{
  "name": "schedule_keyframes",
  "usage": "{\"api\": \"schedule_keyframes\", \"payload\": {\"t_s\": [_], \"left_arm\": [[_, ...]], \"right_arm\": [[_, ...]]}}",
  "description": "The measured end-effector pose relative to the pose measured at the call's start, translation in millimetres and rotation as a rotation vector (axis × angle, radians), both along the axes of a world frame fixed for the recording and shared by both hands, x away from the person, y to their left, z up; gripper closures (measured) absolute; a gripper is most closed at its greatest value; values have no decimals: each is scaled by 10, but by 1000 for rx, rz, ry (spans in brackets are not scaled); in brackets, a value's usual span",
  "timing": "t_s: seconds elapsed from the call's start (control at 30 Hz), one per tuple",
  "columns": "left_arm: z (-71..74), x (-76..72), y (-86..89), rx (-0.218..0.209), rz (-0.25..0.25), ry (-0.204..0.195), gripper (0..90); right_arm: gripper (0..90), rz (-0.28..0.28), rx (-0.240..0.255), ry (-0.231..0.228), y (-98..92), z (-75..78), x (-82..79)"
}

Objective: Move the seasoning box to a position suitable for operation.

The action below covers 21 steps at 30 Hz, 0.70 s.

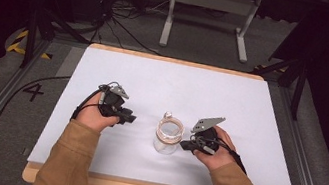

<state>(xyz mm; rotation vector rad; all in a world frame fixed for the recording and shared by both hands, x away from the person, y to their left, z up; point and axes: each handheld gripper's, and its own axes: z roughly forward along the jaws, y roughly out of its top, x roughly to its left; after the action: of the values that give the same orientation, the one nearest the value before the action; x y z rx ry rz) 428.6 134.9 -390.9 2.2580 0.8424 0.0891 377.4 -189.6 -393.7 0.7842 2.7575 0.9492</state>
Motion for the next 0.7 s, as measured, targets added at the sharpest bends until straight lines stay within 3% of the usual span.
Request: {"api": "schedule_keyframes", "payload": {"t_s": [0.3, 0.57, 0.63, 0.7], "left_arm": [[14, 50, -89, -5, -25, 14, 692], [155, 66, -154, -102, -13, -21, 820], [202, 67, -206, -122, -31, -48, 867], [251, 59, -277, -142, -83, -68, 879]], "right_arm": [[900, 31, 8, -10, 63, -8, -64], [900, -11, 26, -44, -86, 64, -107], [900, -27, 34, -56, -159, 86, -118], [900, -51, 46, -61, -238, 93, -132]]}}
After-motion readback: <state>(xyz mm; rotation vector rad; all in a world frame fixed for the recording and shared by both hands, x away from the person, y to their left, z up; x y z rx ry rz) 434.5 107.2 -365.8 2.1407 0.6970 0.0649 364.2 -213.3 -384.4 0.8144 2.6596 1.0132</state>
